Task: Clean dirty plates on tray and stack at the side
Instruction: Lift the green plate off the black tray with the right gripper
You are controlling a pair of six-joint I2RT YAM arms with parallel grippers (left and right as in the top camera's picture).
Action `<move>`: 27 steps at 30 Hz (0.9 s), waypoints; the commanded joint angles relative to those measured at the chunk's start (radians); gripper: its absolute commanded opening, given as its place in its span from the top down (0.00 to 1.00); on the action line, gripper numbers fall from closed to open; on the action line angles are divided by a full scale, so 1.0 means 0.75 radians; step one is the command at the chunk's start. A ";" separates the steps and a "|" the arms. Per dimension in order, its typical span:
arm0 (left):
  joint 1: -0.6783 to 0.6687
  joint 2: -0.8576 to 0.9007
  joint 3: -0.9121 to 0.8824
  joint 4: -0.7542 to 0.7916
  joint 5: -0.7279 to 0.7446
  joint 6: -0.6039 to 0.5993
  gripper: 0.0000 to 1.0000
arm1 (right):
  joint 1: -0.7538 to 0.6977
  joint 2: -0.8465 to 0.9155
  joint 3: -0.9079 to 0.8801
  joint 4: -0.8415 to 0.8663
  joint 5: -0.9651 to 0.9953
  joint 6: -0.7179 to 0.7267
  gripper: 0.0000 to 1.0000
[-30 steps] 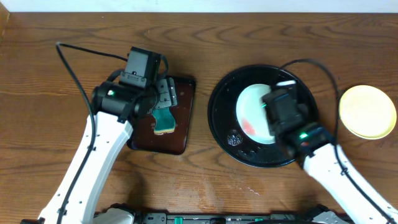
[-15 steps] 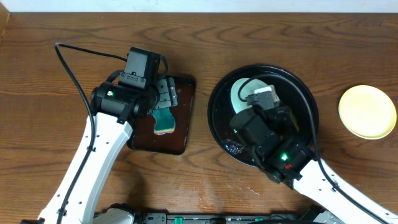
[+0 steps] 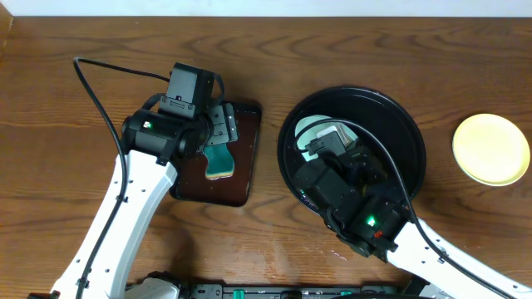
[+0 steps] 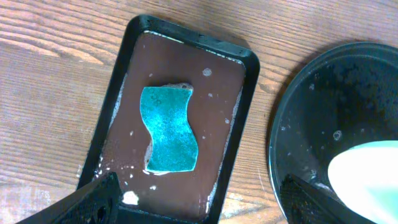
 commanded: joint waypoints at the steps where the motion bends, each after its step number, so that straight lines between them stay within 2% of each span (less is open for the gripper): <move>1: 0.006 0.000 0.028 -0.003 0.008 -0.001 0.17 | 0.006 -0.027 0.009 0.011 0.118 -0.020 0.99; 27: 0.006 0.000 0.028 -0.003 0.008 -0.001 0.17 | 0.005 -0.027 0.009 0.038 0.166 -0.004 0.99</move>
